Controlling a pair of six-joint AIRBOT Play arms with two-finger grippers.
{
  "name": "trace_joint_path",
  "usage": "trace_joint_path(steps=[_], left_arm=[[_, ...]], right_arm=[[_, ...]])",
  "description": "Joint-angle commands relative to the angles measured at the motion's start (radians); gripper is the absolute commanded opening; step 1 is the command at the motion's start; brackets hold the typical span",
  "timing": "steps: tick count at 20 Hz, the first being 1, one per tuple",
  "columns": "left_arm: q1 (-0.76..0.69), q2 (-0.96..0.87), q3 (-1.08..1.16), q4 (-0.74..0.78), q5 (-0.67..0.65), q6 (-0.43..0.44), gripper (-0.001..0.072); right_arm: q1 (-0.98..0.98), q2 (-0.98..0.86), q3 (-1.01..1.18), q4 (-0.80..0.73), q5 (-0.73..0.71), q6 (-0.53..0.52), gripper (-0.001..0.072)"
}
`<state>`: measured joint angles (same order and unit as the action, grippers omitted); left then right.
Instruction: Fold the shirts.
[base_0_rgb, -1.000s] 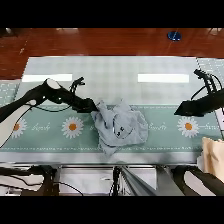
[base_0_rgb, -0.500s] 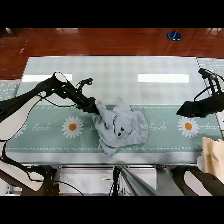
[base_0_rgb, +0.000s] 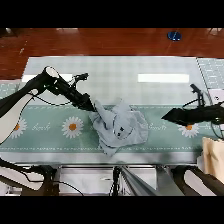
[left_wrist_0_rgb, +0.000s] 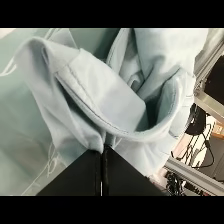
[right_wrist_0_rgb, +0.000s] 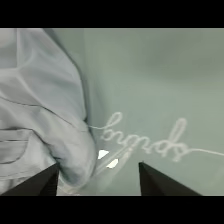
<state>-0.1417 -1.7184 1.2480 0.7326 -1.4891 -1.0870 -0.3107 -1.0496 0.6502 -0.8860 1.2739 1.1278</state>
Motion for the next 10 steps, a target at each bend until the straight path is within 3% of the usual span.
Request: trace_joint_path(steps=[1, 4, 10], left_arm=[[0.003, 0.005, 0.001, 0.000, -0.016, 0.002, 0.0021], [0.005, 0.008, 0.001, 0.000, -0.031, 0.002, 0.0021], [0.006, 0.010, 0.001, -0.001, -0.031, 0.026, 0.0021]], right_arm=[[0.074, -0.068, -0.073, 0.144, -0.091, -0.057, 0.0518], [0.176, -0.155, -0.073, 0.151, -0.220, -0.019, 0.0520], [0.388, -0.338, -0.073, 0.316, -0.325, -0.016, 0.0493]])
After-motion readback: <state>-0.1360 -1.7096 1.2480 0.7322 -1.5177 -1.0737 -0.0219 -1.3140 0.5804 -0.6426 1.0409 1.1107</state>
